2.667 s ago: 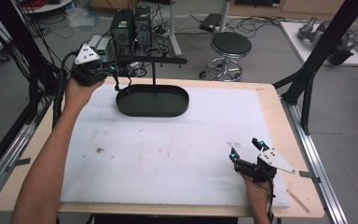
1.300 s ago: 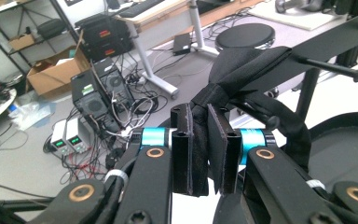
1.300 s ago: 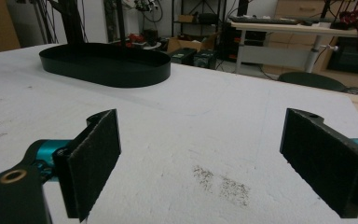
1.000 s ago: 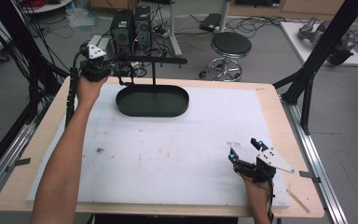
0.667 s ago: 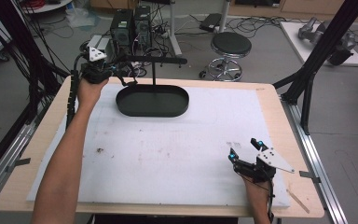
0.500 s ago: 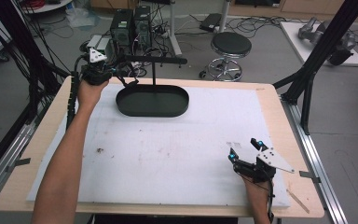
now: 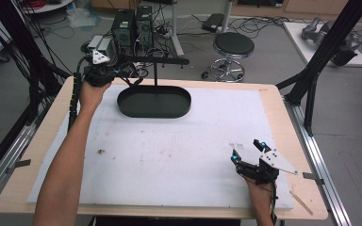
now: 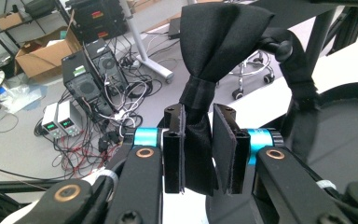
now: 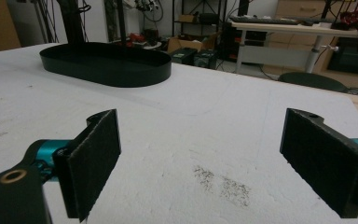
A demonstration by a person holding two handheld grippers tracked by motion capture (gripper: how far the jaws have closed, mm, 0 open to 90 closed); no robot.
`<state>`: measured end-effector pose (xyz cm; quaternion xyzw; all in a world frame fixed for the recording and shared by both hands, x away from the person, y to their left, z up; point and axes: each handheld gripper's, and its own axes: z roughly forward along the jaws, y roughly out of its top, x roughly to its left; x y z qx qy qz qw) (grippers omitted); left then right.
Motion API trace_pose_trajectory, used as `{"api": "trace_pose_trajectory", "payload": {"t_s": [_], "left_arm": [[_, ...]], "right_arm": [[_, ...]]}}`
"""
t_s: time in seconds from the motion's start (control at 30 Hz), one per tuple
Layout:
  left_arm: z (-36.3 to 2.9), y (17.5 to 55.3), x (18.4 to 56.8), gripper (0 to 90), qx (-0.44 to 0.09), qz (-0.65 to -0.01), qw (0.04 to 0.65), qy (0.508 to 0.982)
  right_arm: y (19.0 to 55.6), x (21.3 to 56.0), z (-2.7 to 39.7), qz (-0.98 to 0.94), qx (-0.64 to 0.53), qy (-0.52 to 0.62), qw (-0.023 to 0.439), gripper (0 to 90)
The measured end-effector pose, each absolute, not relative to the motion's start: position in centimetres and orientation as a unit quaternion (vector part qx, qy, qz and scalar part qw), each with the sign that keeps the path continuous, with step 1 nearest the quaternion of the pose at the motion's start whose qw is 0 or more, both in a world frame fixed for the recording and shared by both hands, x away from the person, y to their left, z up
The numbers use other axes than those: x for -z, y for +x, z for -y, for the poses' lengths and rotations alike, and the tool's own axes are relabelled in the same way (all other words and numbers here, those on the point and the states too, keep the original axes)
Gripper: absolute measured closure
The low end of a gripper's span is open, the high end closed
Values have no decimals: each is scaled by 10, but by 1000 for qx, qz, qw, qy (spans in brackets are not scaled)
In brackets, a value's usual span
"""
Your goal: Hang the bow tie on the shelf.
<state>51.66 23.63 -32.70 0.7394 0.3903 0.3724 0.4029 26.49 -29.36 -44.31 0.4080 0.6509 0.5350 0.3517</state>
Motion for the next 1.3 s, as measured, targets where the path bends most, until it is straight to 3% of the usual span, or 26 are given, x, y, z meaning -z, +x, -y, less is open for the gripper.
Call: {"api": "trace_pose_trajectory", "payload": {"t_s": [0.47,0.73,1.3], "left_arm": [[-242,510,320,655,-368,-381,415,739],[-245,498,307,551,-360,-371,435,737],[-246,442,282,358,-327,-310,490,747]], "right_arm": [[265,443,293,-651,-535,409,351,115],[265,443,293,-649,-536,411,350,115],[265,443,294,-648,-537,412,349,115]]}}
